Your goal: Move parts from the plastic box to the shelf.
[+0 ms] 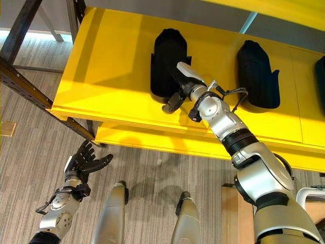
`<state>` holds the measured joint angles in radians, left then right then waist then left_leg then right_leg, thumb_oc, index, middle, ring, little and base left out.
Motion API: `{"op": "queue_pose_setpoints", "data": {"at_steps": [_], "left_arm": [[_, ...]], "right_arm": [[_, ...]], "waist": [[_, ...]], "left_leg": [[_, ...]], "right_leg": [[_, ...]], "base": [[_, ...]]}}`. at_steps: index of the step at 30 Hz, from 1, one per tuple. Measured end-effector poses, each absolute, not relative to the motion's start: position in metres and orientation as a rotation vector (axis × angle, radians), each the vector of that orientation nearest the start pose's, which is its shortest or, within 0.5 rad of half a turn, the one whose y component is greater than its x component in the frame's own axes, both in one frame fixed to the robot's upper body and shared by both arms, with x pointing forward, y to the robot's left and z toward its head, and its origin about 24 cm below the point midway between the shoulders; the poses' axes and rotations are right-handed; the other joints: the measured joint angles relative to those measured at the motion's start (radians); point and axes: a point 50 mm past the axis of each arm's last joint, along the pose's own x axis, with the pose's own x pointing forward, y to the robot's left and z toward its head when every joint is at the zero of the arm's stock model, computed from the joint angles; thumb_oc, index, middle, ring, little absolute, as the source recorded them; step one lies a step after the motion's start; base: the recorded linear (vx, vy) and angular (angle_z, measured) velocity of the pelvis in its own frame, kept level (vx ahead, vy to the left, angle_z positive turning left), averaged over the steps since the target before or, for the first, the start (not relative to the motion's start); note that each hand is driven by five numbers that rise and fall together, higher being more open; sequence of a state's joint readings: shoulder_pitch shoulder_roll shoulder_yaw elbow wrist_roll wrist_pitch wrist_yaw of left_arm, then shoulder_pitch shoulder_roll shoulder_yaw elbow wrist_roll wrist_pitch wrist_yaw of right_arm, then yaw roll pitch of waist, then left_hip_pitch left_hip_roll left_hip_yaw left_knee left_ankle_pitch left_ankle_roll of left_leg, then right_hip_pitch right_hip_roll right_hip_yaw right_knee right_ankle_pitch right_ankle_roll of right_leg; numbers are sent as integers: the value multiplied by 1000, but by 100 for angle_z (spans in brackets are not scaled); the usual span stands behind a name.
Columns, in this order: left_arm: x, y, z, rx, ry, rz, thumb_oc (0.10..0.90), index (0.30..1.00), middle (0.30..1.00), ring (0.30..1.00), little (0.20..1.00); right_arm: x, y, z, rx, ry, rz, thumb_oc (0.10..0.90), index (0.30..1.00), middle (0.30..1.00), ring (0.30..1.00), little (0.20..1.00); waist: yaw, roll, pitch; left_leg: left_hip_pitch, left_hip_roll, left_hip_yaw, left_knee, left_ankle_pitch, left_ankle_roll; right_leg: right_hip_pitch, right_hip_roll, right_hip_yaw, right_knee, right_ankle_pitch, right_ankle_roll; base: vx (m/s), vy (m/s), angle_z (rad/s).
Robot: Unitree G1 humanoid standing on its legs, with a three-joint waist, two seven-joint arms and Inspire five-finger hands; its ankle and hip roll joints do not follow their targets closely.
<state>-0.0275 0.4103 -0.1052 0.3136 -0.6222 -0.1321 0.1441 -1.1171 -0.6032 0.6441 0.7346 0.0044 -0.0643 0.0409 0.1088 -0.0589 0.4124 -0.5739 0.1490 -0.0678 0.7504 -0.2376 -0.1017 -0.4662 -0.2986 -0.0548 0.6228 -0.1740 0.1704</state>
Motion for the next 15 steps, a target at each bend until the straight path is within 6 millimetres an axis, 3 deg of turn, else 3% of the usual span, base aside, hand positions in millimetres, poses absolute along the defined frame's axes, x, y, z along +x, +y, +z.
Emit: {"op": "queue_pose_setpoints", "data": {"at_steps": [15], "left_arm": [[247, 238, 2, -175, 183, 209, 900, 1000, 1000, 1000, 1000]], "right_arm": [[408, -158, 219, -911, -263, 194, 900, 1000, 1000, 1000, 1000]], "waist": [[1, 1, 0]], "left_leg": [[0, 0, 1, 1, 4, 0]], "right_leg": [[-4, 0, 5, 5, 0, 0]], "base": [[0, 0, 0]]}}
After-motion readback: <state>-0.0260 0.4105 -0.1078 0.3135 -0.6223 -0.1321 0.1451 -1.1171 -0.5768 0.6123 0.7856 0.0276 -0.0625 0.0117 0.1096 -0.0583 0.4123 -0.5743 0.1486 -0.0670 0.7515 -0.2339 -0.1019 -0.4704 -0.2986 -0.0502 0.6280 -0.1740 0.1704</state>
